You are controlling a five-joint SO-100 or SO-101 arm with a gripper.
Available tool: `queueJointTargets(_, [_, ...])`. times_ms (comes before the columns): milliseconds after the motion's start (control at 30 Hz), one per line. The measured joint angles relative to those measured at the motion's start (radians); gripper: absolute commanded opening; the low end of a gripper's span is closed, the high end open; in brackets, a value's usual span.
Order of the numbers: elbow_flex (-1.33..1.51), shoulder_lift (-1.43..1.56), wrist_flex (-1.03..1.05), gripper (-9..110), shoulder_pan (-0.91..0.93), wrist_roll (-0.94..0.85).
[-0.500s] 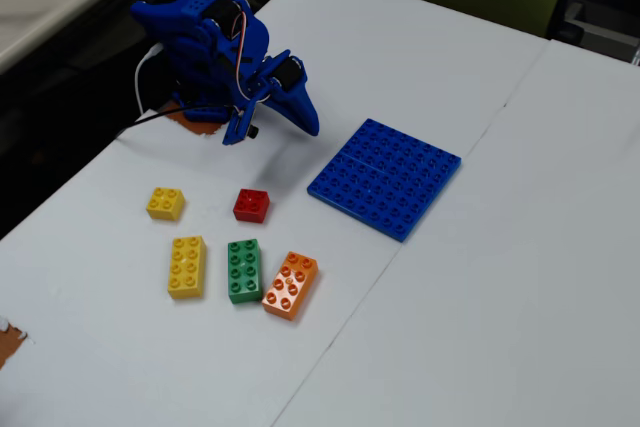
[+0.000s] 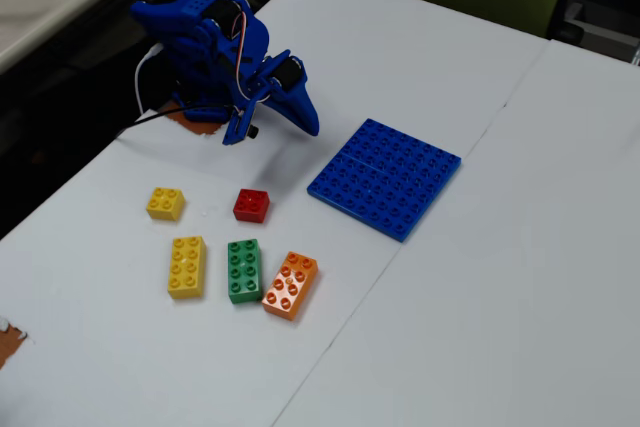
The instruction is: Pick up the 2x2 yellow block and go up the 8x8 blue block.
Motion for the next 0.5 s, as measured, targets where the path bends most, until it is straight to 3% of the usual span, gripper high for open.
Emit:
queueJointTargets(333, [0.000, 0.000, 0.000, 0, -0.006, -0.025])
queueJointTargets(500, [0.008, 0.000, -0.025, 0, -0.006, -0.258])
